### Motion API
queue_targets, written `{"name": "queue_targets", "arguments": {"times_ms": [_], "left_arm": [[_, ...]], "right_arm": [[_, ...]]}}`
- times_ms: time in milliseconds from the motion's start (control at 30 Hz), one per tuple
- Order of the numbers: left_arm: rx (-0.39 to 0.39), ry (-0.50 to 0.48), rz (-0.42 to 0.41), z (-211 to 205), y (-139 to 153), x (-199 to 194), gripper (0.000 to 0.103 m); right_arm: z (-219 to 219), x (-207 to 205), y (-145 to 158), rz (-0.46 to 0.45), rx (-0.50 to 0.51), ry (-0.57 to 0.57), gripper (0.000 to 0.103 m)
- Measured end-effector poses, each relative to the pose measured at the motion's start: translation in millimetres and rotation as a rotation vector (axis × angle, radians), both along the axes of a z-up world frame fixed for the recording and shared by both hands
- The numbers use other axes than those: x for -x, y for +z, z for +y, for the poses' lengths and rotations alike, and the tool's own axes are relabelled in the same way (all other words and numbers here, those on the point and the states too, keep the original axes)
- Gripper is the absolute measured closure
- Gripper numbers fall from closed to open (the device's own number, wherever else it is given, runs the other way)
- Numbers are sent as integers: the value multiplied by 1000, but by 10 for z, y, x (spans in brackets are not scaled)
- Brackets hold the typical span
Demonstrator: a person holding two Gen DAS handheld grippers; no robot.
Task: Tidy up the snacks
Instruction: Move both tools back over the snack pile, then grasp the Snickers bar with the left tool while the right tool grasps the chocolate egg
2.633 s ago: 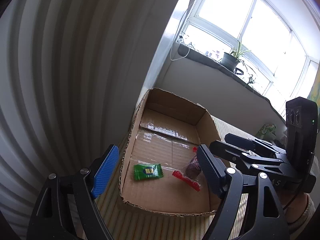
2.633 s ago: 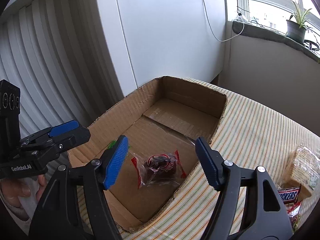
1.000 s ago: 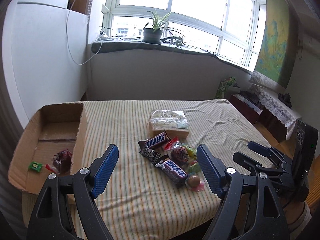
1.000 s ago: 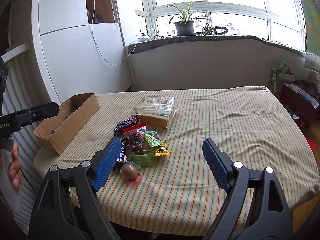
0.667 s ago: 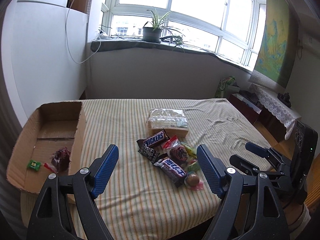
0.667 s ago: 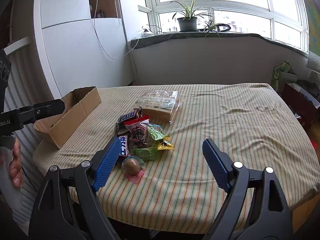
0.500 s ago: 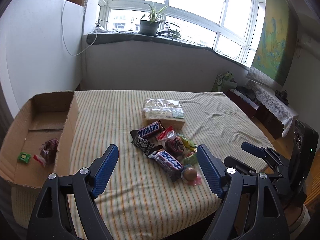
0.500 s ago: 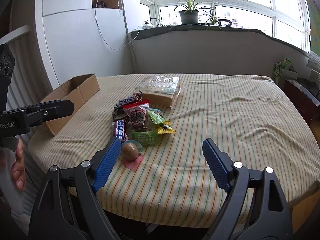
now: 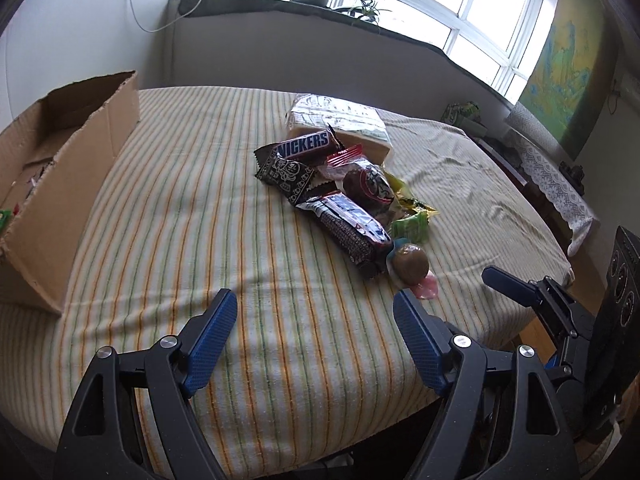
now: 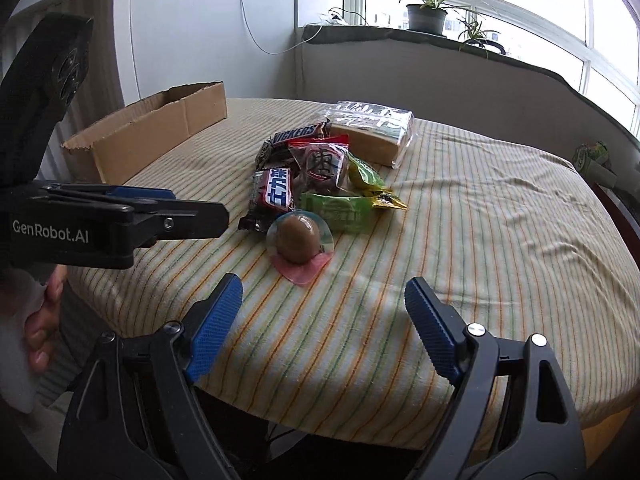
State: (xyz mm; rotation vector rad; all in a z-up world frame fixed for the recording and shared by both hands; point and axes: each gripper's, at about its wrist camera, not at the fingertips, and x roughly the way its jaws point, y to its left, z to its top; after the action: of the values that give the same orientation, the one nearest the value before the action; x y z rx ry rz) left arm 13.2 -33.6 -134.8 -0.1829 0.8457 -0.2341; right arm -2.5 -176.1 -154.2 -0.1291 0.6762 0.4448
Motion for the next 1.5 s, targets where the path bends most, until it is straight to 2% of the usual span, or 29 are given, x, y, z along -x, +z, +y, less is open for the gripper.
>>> {"name": "queue_targets", "arguments": {"times_ms": [67,300,400,467,500,533,633,700,1200,1500], "left_arm": [[14,-7,9,-28,13,-93,23],[46,-31,62,-153,-4,-433,23],[50,-40,72,-203,-42,-523,24],[41,-45,68,-235,-60,-555,24],[34,-49,61,-248,-66,-564,27],[27,-53,55,-253,-71,-571,39],[31,-59,47,-211,-80,-593,64],[44,-67,47,-179,-81,-603,67],[70,-54,33,-44,-54,-411,72],[125,-40,-20,-31,-67,-326,72]], "right_arm": [[61,-58,-7,6,6,21,29],[213,-184,-35,-24,37,64,35],[229,-219,-45,-28,22,77,43],[235,-243,-52,-27,6,94,55],[243,-255,-52,-28,4,99,58],[248,-266,-54,-29,3,105,59],[230,-280,-53,-30,-3,112,60],[222,-277,-53,-30,-2,110,60],[116,-147,-17,-41,13,54,60],[-202,-226,-15,-17,-132,-39,61]]}}
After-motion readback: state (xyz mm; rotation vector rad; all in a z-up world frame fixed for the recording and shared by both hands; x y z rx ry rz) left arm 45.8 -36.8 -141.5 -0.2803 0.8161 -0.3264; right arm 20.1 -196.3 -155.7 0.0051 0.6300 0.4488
